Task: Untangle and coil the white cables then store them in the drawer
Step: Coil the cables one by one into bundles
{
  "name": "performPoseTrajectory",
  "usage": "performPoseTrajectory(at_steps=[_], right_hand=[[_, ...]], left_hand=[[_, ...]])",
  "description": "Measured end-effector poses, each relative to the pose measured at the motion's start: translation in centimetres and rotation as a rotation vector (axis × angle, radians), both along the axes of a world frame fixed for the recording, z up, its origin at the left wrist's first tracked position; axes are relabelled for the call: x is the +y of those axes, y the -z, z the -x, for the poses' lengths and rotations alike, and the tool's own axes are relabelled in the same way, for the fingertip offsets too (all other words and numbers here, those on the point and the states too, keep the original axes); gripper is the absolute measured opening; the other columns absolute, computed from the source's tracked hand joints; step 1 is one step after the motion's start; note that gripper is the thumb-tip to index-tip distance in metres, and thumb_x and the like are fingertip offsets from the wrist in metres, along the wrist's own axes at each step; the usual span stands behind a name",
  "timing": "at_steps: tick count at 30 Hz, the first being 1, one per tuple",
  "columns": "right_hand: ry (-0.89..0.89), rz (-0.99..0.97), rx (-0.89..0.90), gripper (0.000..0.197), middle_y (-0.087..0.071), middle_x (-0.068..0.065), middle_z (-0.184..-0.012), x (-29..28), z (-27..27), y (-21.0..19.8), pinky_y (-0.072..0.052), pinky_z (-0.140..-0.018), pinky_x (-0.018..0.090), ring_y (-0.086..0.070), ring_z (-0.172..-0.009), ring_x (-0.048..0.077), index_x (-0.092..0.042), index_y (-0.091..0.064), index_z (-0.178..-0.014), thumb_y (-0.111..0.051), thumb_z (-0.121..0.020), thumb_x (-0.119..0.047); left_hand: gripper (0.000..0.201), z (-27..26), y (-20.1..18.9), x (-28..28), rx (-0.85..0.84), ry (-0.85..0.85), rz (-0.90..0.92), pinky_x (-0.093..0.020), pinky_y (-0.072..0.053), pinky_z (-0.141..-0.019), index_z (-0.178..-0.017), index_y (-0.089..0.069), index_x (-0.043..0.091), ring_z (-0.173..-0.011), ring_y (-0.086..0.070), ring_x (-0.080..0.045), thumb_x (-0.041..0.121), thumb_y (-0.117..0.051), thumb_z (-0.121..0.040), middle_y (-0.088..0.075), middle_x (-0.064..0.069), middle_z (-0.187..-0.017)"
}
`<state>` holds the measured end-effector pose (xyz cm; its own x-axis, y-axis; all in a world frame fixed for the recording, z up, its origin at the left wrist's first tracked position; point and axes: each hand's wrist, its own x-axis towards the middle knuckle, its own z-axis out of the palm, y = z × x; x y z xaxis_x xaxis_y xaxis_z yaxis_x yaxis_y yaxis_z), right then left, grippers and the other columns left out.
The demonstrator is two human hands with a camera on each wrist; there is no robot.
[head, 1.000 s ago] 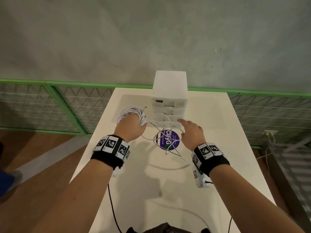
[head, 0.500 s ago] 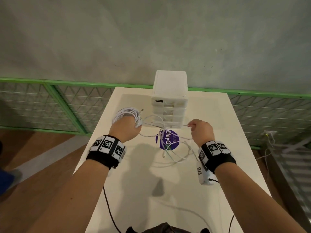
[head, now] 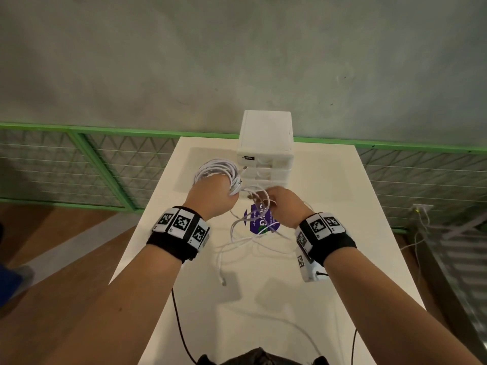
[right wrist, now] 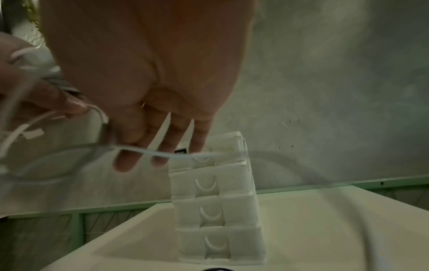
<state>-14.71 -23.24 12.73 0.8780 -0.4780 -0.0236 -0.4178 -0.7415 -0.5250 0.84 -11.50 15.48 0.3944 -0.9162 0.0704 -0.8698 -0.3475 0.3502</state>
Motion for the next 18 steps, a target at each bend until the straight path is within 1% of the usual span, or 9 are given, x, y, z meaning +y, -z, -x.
performPoseTrajectory(at_steps=[2, 5, 7, 9, 10, 12, 14, 16, 18], right_hand=[[0.034, -0.121, -0.016, 0.037, -0.066, 0.006, -0.117, 0.2, 0.3, 0.1, -0.041, -0.090, 0.023, -0.058, -0.109, 0.023, -0.017, -0.067, -0.110, -0.045, -0.087, 0.002], [0.045, -0.221, -0.066, 0.031, -0.067, 0.009, -0.110, 0.1, 0.7, 1.0, -0.044, -0.087, 0.031, -0.059, -0.103, 0.026, -0.011, -0.065, -0.111, -0.040, -0.093, -0.005], [0.045, -0.209, -0.072, 0.029, -0.064, 0.009, -0.109, -0.1, 0.8, 1.3, -0.040, -0.084, 0.027, -0.057, -0.102, 0.024, -0.010, -0.063, -0.112, -0.039, -0.097, -0.015], [0.041, -0.149, -0.051, 0.027, -0.060, 0.009, -0.100, -0.6, 1.1, 1.6, -0.035, -0.079, 0.024, -0.055, -0.097, 0.023, -0.014, -0.066, -0.106, -0.041, -0.098, -0.021], [0.072, -0.112, -0.055, 0.026, -0.060, 0.008, -0.097, -1.0, 1.5, 1.7, -0.035, -0.079, 0.024, -0.056, -0.095, 0.022, -0.017, -0.068, -0.101, -0.044, -0.097, -0.022], [0.257, -0.061, -0.123, 0.023, -0.067, 0.007, -0.101, -2.1, 2.8, 2.2, -0.039, -0.080, 0.025, -0.059, -0.096, 0.024, -0.017, -0.070, -0.093, -0.047, -0.093, -0.017], [0.533, -0.069, -0.144, 0.024, -0.068, 0.010, -0.109, -3.6, 4.3, 2.9, -0.041, -0.084, 0.028, -0.060, -0.102, 0.028, -0.012, -0.068, -0.095, -0.045, -0.090, -0.008], [0.773, -0.134, -0.038, 0.025, -0.064, 0.016, -0.113, -4.9, 5.9, 3.8, -0.042, -0.086, 0.034, -0.057, -0.105, 0.033, -0.005, -0.063, -0.102, -0.041, -0.090, -0.004], [0.879, -0.167, 0.113, 0.028, -0.061, 0.021, -0.116, -5.5, 6.9, 4.7, -0.043, -0.087, 0.039, -0.056, -0.107, 0.037, 0.001, -0.059, -0.109, -0.038, -0.093, -0.008]], left_hand=[[0.028, -0.2, 0.1, -0.1, -0.032, -0.006, -0.030, -0.026, -0.030, -0.051, -0.070, -0.054, 0.013, -0.059, -0.047, -0.018, 0.028, -0.049, -0.093, -0.048, 0.002, -0.059], [0.028, -0.9, 0.8, 0.1, -0.035, -0.041, -0.048, -0.026, -0.034, -0.053, -0.069, -0.053, 0.013, -0.060, -0.050, -0.019, 0.029, -0.048, -0.093, -0.050, 0.001, -0.060], [0.027, -1.4, 1.2, 0.3, -0.031, -0.075, -0.040, -0.028, -0.040, -0.058, -0.072, -0.054, 0.013, -0.065, -0.055, -0.023, 0.027, -0.047, -0.093, -0.054, -0.002, -0.064], [0.024, -2.4, 1.5, 0.8, -0.025, -0.109, -0.012, -0.030, -0.044, -0.062, -0.074, -0.054, 0.012, -0.068, -0.056, -0.024, 0.025, -0.045, -0.092, -0.056, -0.004, -0.068], [0.024, -3.1, 1.6, 1.0, -0.036, -0.127, 0.000, -0.031, -0.045, -0.064, -0.074, -0.054, 0.011, -0.069, -0.056, -0.024, 0.024, -0.044, -0.092, -0.057, -0.004, -0.069], [0.026, -4.7, 1.6, 1.8, -0.086, -0.201, 0.026, -0.030, -0.043, -0.063, -0.072, -0.054, 0.011, -0.067, -0.057, -0.024, 0.025, -0.044, -0.091, -0.054, -0.003, -0.066], [0.027, -6.4, 1.3, 2.9, -0.152, -0.295, 0.050, -0.028, -0.037, -0.058, -0.067, -0.052, 0.011, -0.061, -0.053, -0.024, 0.023, -0.047, -0.091, -0.048, -0.001, -0.059], [0.030, -7.7, 0.9, 4.0, -0.159, -0.388, 0.055, -0.027, -0.033, -0.055, -0.062, -0.049, 0.009, -0.057, -0.049, -0.025, 0.021, -0.049, -0.089, -0.043, -0.001, -0.053], [0.028, -8.4, 0.7, 4.7, -0.101, -0.443, 0.067, -0.028, -0.033, -0.054, -0.061, -0.048, 0.008, -0.057, -0.049, -0.027, 0.018, -0.053, -0.087, -0.043, -0.003, -0.053]])
